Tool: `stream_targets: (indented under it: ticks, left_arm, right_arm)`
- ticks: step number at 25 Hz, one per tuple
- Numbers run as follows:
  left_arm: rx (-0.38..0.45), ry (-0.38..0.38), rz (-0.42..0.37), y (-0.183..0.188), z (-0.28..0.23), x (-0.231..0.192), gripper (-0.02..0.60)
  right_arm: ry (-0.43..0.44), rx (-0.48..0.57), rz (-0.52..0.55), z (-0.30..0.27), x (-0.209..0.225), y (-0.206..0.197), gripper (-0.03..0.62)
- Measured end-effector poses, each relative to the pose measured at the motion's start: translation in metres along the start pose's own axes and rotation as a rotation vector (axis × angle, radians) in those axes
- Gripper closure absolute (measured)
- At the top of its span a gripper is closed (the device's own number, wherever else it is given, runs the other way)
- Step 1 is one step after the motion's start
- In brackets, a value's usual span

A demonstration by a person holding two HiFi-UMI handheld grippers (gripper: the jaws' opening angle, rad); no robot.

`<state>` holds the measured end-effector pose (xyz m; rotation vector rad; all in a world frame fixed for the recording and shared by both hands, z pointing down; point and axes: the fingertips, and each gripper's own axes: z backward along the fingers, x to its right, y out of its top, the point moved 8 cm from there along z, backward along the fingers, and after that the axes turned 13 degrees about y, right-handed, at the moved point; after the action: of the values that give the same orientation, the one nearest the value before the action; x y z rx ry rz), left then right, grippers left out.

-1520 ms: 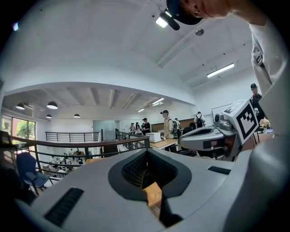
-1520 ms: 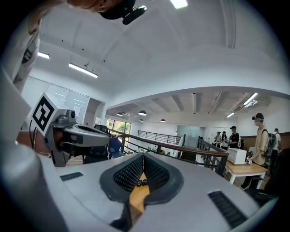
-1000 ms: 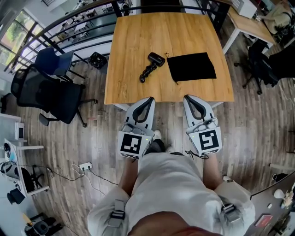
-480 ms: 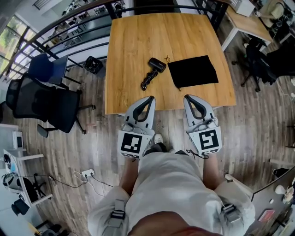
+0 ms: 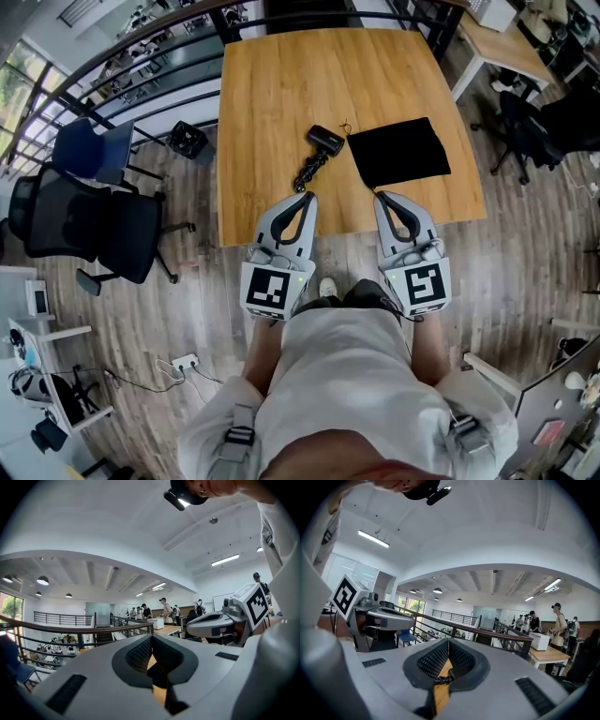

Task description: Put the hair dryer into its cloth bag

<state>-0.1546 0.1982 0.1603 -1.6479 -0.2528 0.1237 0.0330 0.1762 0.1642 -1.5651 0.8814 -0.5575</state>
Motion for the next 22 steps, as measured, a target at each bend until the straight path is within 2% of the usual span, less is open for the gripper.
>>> stream_targets:
  ticks: [9,22]
  left_arm:
    - [-0.012,-0.010,0.010,-0.006,-0.025,-0.012,0.561]
    - [-0.039,0.056,0.013,-0.010,-0.090,-0.034,0.561]
  right_arm:
    - [-0.008,-0.014,-0.006,-0.022,0.018,-0.004,0.572]
    - [0.067,-0.014,-0.002,-0.080,0.076,-0.009,0.572]
